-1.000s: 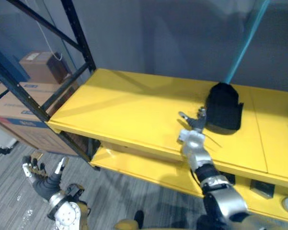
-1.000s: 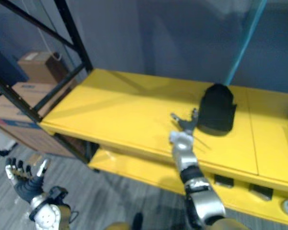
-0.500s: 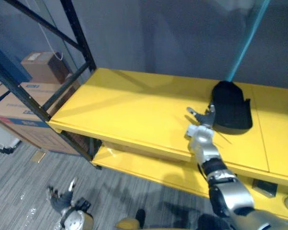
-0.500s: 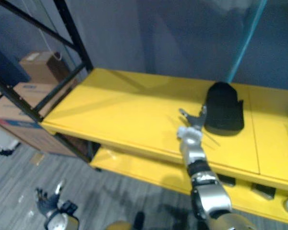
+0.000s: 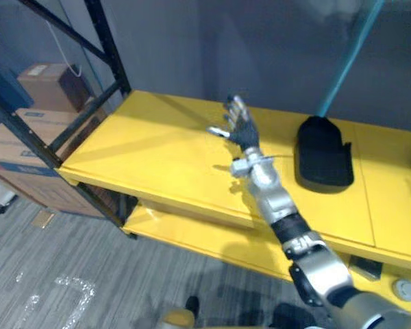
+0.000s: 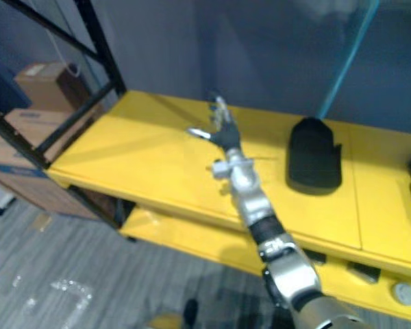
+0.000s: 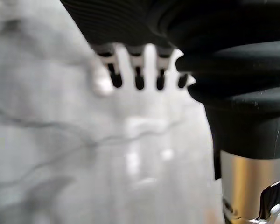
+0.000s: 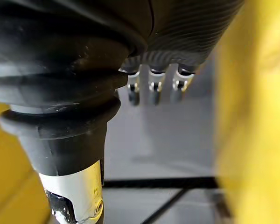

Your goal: Walk over and take plastic housings, then place them on the shelf

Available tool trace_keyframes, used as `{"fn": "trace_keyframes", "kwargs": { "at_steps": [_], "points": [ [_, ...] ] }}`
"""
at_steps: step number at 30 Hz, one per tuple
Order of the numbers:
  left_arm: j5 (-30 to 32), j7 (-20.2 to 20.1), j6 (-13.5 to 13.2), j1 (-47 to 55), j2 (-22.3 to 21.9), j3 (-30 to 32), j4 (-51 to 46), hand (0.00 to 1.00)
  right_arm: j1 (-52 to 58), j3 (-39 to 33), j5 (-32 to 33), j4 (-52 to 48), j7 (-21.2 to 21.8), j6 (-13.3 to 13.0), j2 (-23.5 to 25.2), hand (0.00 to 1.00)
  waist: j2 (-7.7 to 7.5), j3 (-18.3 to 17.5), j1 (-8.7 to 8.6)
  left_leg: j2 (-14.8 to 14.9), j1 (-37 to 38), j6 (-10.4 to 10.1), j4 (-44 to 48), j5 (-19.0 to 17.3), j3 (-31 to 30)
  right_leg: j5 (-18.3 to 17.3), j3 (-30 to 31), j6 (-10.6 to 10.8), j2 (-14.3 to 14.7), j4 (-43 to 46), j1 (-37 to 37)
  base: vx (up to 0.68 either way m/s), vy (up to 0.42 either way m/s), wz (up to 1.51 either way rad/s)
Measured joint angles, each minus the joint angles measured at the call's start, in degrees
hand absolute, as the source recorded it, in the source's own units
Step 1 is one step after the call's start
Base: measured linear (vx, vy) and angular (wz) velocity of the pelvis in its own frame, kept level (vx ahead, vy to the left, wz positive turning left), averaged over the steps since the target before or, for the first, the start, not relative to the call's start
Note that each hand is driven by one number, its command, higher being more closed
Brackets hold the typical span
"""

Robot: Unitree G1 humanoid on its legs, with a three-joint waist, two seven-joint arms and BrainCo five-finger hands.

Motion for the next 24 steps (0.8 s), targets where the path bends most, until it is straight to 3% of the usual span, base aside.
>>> {"fn": "trace_keyframes", "kwargs": {
  "at_steps": [3, 5, 8, 11, 15, 19, 24],
  "points": [
    [-0.97, -5.72, 0.86, -0.47, 0.05, 0.00, 1.06, 0.00, 0.23, -2.09, -1.92, -10.60, 0.27, -1.19, -2.09, 0.00, -0.50, -0.08, -1.73, 0.32, 0.11, -0.07, -0.01, -0.22, 1.26, 0.10, 1.30, -0.14, 0.19, 0.07, -0.65, 0.02, -0.010, -0.24],
    [-0.65, -9.70, 0.88, -0.63, 0.19, -0.24, 1.08, 0.00, 2.23, -6.50, -2.88, -18.61, -0.12, -1.96, -6.16, 0.00, -1.02, -0.29, -2.81, 0.45, 0.82, -0.17, -0.02, -0.56, 2.38, 0.12, 2.23, -0.16, 0.19, 0.12, -0.69, 0.04, -0.003, -0.29],
    [-0.38, -14.42, 0.83, -0.40, 2.00, -2.16, 3.43, 0.00, 11.11, -17.53, -2.27, -28.95, -0.20, -2.09, -13.46, 0.00, -2.82, -1.42, -4.89, 0.80, 0.87, -0.44, -0.29, -1.31, 4.54, 0.12, 4.41, -0.16, 0.39, 0.16, -1.65, 0.02, -0.001, -0.35],
    [-0.13, -16.29, 0.48, -0.33, 3.39, -3.53, 6.55, 0.00, 23.07, -29.47, -0.25, -32.71, -0.61, -1.70, -18.13, 0.00, -4.00, -2.28, -8.71, 1.29, 1.99, -0.68, -0.30, -1.98, 7.89, 0.20, 7.57, -0.25, 0.73, 0.18, -2.12, 0.06, 0.006, -0.49],
    [6.44, -15.35, -0.03, -0.67, 4.66, -5.00, 7.13, 0.00, 35.22, -39.16, 4.03, -33.32, -2.78, -1.71, -18.22, 0.00, -4.19, -3.62, -12.43, 2.21, 1.93, -1.07, -0.31, -2.28, 11.16, 0.58, 10.20, -0.69, 1.61, 0.23, -3.94, 0.01, -0.020, -0.43],
    [8.10, -14.07, 3.10, -1.04, 4.92, -5.31, 8.63, 0.00, 47.50, -42.47, 4.46, -30.37, -4.17, -2.23, -14.24, 0.00, -3.09, -4.42, -15.65, 3.15, 2.87, -1.48, -0.32, -2.72, 15.53, 0.59, 14.24, -0.68, 2.53, 1.47, -5.78, -0.01, -0.014, -0.49],
    [9.63, -14.89, 4.99, -0.90, 4.86, -5.08, 9.46, 0.00, 55.19, -47.98, 4.09, -25.33, -7.55, -2.39, -8.83, 0.00, -2.74, -4.66, -17.08, 3.39, 3.69, -1.55, -0.33, -2.93, 18.33, 1.04, 16.75, -0.84, 2.80, 2.09, -6.73, -0.03, 0.004, -0.31]
  ]
}}
